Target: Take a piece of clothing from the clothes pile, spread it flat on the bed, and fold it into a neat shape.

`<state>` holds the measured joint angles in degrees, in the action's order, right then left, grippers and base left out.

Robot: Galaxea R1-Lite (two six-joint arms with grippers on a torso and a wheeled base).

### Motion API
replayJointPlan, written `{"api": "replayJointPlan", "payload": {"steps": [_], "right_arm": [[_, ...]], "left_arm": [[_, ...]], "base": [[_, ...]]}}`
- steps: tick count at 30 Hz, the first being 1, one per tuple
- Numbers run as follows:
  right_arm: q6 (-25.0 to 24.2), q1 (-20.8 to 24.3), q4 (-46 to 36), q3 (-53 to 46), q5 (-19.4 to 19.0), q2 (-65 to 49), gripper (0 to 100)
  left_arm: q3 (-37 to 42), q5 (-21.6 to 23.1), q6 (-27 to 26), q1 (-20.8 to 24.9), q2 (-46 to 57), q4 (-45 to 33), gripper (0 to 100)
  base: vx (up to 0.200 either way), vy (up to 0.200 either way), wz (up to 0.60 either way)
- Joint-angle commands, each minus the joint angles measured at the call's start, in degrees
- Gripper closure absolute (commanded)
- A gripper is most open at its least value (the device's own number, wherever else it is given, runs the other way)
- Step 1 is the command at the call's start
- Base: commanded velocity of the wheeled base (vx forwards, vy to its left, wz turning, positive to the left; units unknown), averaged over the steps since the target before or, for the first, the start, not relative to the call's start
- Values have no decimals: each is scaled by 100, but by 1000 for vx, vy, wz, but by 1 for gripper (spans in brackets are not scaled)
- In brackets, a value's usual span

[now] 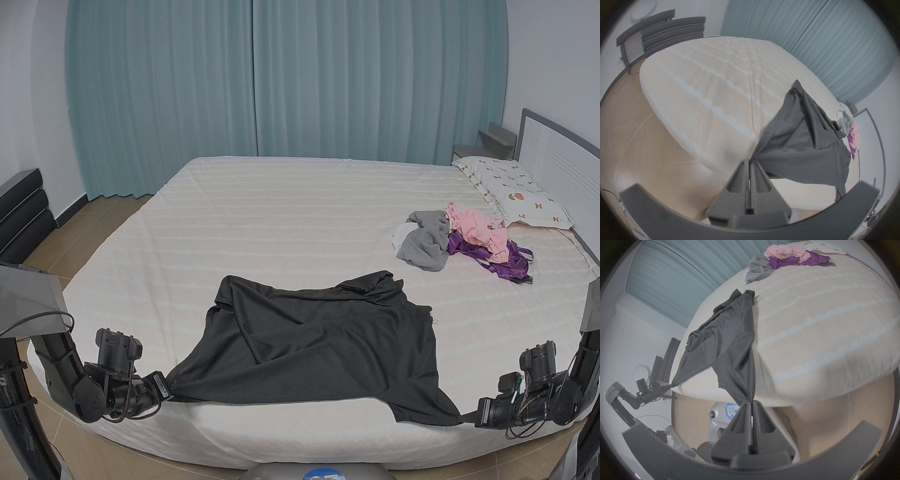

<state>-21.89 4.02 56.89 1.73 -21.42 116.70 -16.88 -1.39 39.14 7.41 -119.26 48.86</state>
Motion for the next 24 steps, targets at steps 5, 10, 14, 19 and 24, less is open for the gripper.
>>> {"api": "replayJointPlan", "payload": {"steps": [5,10,14,19,24], "right_arm": [[177,-95,-767,-173,-11,-816,100],[572,-103,-1462,-173,-3,-1123,100],[1012,-183,-1752,-173,41,-965,100],[1064,-191,-1708,-173,41,-842,100],[941,-200,-1427,-59,-29,-649,0]], "left_arm": [[185,-2,-118,111,149,-8,100],[300,-2,-337,173,254,-140,100],[282,-2,-381,305,456,-571,100],[282,-2,-390,419,491,-781,100],[291,25,-372,507,491,-781,0]], "base": [[0,0,0],[0,0,0],[0,0,0],[0,0,0],[0,0,0]]}}
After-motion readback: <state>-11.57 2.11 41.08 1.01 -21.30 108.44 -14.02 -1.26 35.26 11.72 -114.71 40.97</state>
